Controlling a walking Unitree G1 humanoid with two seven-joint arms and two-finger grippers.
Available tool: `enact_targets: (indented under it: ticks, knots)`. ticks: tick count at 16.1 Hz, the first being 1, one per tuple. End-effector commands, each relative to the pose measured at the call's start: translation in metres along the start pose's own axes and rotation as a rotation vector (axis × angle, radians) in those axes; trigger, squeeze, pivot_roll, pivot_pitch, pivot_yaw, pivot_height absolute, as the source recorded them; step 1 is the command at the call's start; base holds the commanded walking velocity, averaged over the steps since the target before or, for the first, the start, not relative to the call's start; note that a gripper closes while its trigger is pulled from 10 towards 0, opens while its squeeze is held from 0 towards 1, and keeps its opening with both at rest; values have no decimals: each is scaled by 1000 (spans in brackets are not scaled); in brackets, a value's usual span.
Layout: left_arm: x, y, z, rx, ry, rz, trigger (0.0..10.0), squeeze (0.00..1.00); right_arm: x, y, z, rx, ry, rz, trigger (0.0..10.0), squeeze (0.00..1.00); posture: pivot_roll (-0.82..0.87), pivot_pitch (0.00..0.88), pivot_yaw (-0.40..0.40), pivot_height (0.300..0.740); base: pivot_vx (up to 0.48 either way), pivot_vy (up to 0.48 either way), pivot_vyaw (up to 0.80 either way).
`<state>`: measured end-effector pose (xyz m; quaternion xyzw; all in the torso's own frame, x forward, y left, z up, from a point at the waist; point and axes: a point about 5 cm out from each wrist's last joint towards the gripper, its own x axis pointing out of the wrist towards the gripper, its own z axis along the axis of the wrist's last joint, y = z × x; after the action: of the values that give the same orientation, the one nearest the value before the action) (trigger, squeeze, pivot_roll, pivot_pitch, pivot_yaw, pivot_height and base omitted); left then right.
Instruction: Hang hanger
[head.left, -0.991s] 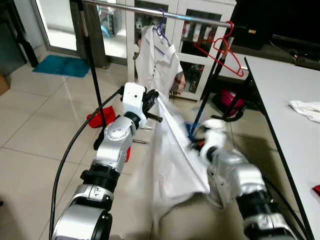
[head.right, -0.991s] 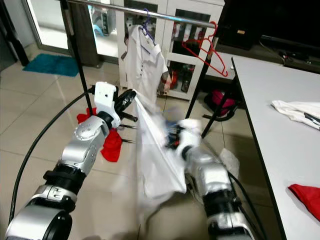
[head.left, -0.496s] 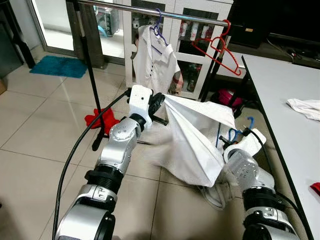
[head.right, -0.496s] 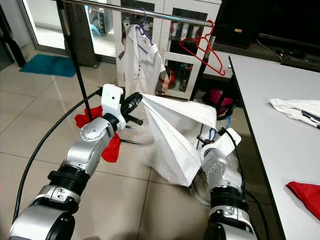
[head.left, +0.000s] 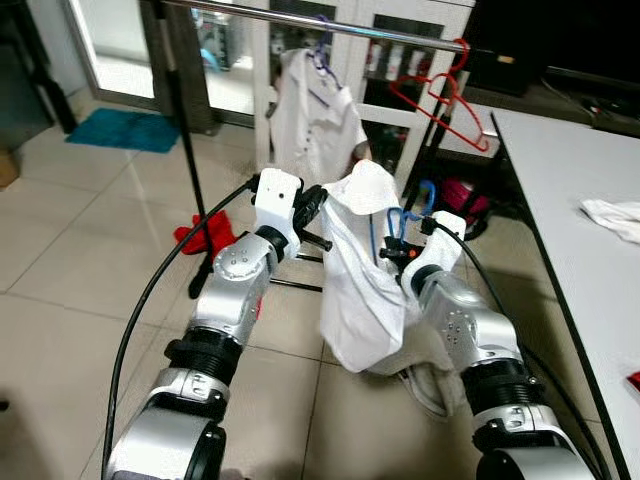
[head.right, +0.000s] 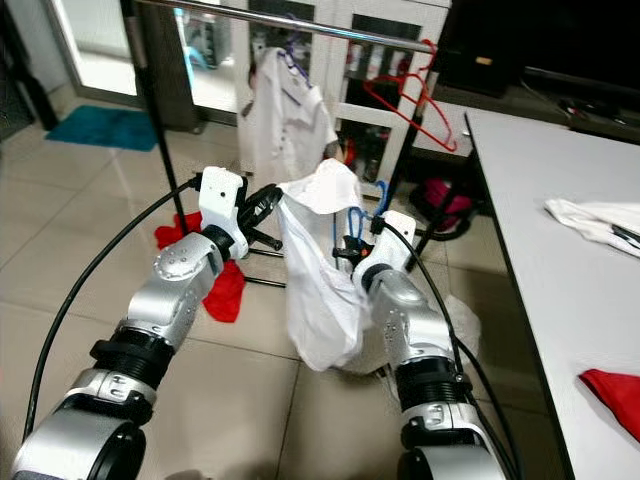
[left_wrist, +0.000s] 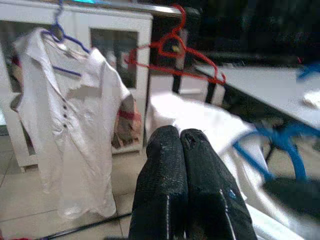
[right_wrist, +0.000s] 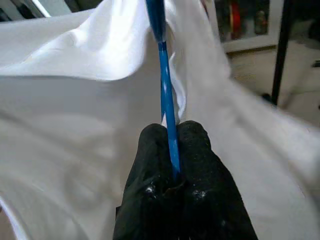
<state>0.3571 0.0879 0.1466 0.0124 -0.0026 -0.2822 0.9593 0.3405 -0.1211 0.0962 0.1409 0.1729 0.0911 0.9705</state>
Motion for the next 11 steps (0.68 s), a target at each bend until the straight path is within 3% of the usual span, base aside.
enact_targets:
  ticks: [1, 3, 5, 6, 8, 9, 11]
  knots:
    - [0, -10, -8, 25, 75, -64, 0, 0, -2, -3, 28, -34, -133, 10, 10000, 0, -65, 0, -93, 740, 0, 0, 0]
    - [-2, -1, -20, -4, 138, 45, 0, 0, -3, -10, 48, -88, -211, 4, 10000, 0, -71, 0, -89, 740, 0, 0, 0]
    - [-2, 3, -13, 7, 97, 60, 0, 0, -4, -19, 48, -57, -182, -21, 10000, 0, -70, 0, -95, 740, 0, 0, 0]
    - [-2, 3, -11, 6, 86, 62, 0, 0, -3, -23, 45, -24, -159, -53, 10000, 0, -70, 0, -95, 740, 0, 0, 0]
    - [-3, 5, -8, -7, 73, 84, 0, 0, -7, -63, 10, 134, -19, -345, 10000, 0, -66, 0, -103, 740, 0, 0, 0]
    - [-4, 6, -9, -7, 75, 90, 0, 0, -12, -74, -6, 165, 20, -401, 10000, 0, -65, 0, -104, 740, 0, 0, 0]
    - [-4, 5, -10, -8, 75, 91, 0, 0, -13, -71, -6, 150, 15, -387, 10000, 0, -69, 0, -101, 740, 0, 0, 0]
